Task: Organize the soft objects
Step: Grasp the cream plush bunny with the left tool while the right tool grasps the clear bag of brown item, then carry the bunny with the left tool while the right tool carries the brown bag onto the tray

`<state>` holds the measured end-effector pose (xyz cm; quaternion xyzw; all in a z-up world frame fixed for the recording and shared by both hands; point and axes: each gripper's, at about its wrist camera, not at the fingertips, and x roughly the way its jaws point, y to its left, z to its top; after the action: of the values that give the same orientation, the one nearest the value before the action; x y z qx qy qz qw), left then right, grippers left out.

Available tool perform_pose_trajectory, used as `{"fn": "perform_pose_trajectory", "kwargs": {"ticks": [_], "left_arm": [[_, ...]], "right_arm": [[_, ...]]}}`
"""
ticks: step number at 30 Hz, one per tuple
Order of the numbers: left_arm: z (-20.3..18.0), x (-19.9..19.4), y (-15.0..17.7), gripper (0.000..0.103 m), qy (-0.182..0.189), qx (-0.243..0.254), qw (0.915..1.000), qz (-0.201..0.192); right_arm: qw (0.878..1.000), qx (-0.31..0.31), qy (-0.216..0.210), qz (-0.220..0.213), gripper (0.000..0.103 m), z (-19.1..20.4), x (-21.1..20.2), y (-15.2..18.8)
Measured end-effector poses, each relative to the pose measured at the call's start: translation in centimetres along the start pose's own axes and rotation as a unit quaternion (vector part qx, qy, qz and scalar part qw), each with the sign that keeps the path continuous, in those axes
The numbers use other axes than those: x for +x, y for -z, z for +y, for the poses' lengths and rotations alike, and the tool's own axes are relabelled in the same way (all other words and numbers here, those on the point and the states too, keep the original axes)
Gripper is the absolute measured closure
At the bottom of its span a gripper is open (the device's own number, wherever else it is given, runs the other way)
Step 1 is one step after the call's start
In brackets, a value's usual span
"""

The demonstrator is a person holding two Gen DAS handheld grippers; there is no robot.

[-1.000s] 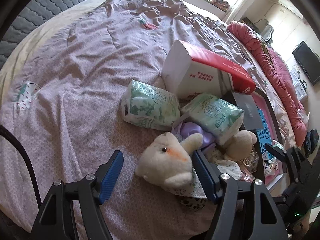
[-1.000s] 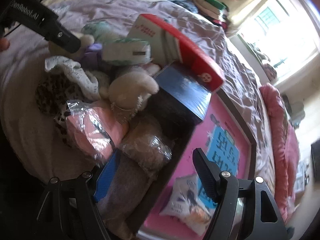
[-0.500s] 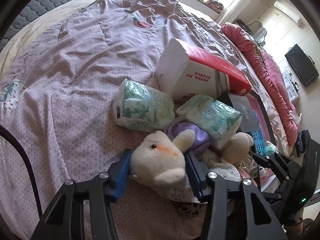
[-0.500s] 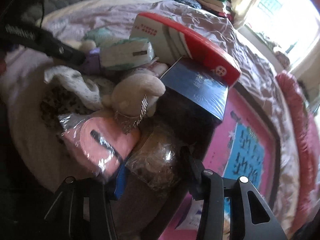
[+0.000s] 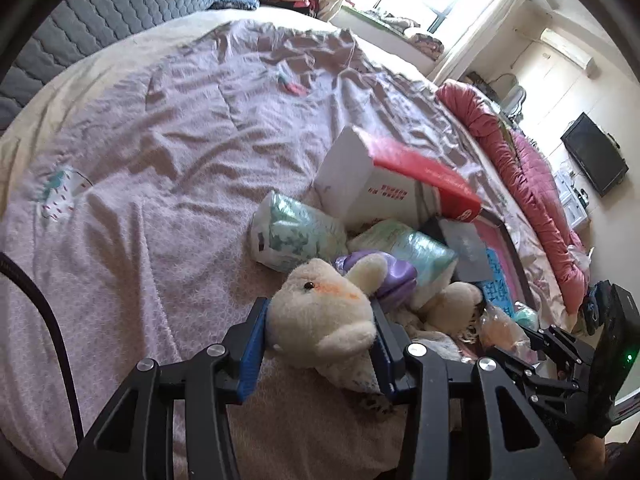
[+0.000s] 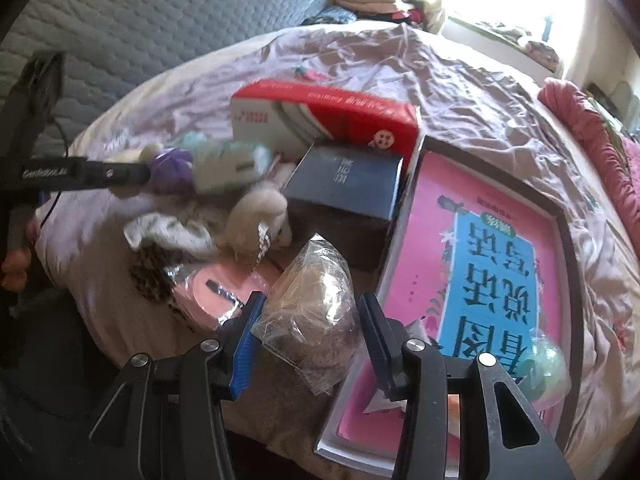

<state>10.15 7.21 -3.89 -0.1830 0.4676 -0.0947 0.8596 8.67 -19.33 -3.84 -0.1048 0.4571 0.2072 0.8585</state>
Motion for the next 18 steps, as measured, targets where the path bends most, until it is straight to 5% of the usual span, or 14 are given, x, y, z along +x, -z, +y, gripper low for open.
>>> {"fn": "perform_pose_trajectory", "kwargs": {"ticks": [18], "left_arm": [[-6.4, -5.0, 0.5, 0.057, -0.028, 0.048, 0.9972, -0.051]], "right_arm": [[0.997, 0.073, 0.001, -0.04, 0.053, -2.0, -4.2, -0.6]]}}
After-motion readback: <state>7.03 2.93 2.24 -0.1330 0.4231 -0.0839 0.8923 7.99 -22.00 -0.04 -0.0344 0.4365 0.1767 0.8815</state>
